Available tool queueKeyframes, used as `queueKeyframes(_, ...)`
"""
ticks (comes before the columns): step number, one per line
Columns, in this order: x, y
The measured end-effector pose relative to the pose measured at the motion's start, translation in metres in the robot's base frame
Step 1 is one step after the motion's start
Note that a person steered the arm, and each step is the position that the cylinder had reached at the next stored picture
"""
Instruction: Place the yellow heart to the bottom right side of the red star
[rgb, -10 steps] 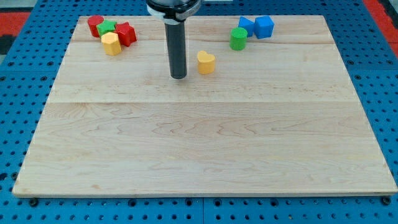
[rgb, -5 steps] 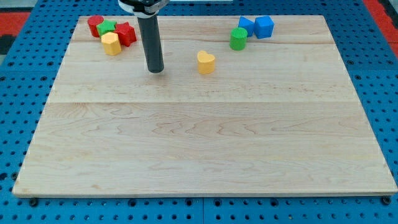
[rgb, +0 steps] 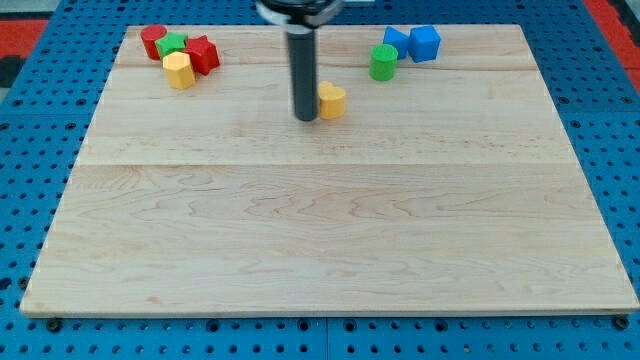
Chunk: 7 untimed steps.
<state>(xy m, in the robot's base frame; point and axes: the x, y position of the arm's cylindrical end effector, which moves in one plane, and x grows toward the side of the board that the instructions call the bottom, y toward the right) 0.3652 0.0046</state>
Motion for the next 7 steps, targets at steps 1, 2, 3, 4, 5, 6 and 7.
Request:
queueKeyframes(1, -0.005, 0.041)
queueKeyframes(2, -0.006, 0.095)
queueKeyframes(3, -0.022, 0.111)
queueKeyframes(4, -0.027, 0.053)
queueKeyframes(5, -0.027, -0.010)
queueKeyframes(6, -0.036, 0.001)
queueKeyframes(7, -0.036, 0.045)
